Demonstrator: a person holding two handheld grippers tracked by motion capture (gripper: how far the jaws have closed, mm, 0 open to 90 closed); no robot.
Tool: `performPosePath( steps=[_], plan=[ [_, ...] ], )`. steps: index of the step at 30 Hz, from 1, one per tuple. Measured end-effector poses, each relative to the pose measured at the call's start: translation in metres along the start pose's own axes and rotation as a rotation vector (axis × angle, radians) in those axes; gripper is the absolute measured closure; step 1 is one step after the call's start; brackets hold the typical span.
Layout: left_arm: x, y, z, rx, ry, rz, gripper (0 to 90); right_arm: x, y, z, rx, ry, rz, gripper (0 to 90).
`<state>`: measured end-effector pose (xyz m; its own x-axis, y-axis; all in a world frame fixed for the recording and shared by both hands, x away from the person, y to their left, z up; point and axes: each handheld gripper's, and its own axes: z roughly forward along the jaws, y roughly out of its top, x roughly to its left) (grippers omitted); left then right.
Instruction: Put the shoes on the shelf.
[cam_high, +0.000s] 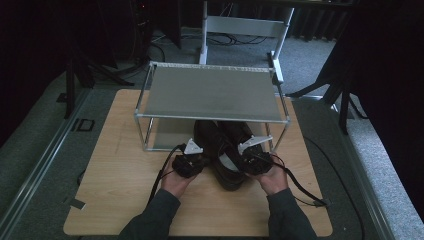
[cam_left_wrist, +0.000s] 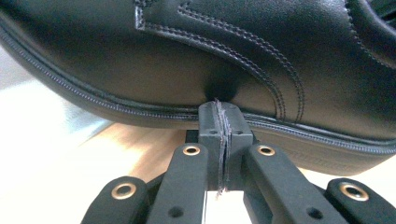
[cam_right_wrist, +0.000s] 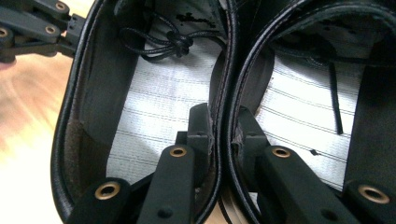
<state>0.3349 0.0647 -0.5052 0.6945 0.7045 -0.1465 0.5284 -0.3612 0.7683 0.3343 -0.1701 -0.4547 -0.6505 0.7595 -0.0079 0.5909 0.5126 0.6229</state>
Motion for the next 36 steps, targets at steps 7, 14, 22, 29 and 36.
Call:
performPosePath(
  steps=[7, 14, 22, 29, 36],
  plan=[
    [0.013, 0.003, 0.01, -0.004, 0.049, -0.038, 89.1, 0.001, 0.008, 0.015, -0.012, -0.037, 0.029, 80.2],
    [0.023, 0.01, 0.02, -0.024, 0.115, -0.088, 89.2, -0.002, 0.012, 0.029, -0.047, -0.061, 0.115, 80.2],
    [0.032, 0.019, 0.041, -0.052, 0.186, -0.128, 89.4, -0.007, 0.018, 0.044, -0.08, -0.124, 0.168, 80.1],
    [0.033, 0.02, 0.051, -0.092, 0.28, -0.144, 89.8, -0.007, 0.02, 0.057, -0.129, -0.157, 0.22, 80.1],
    [0.033, 0.02, 0.06, -0.161, 0.348, -0.146, 90.0, -0.008, 0.023, 0.064, -0.168, -0.181, 0.253, 80.1]
  ],
)
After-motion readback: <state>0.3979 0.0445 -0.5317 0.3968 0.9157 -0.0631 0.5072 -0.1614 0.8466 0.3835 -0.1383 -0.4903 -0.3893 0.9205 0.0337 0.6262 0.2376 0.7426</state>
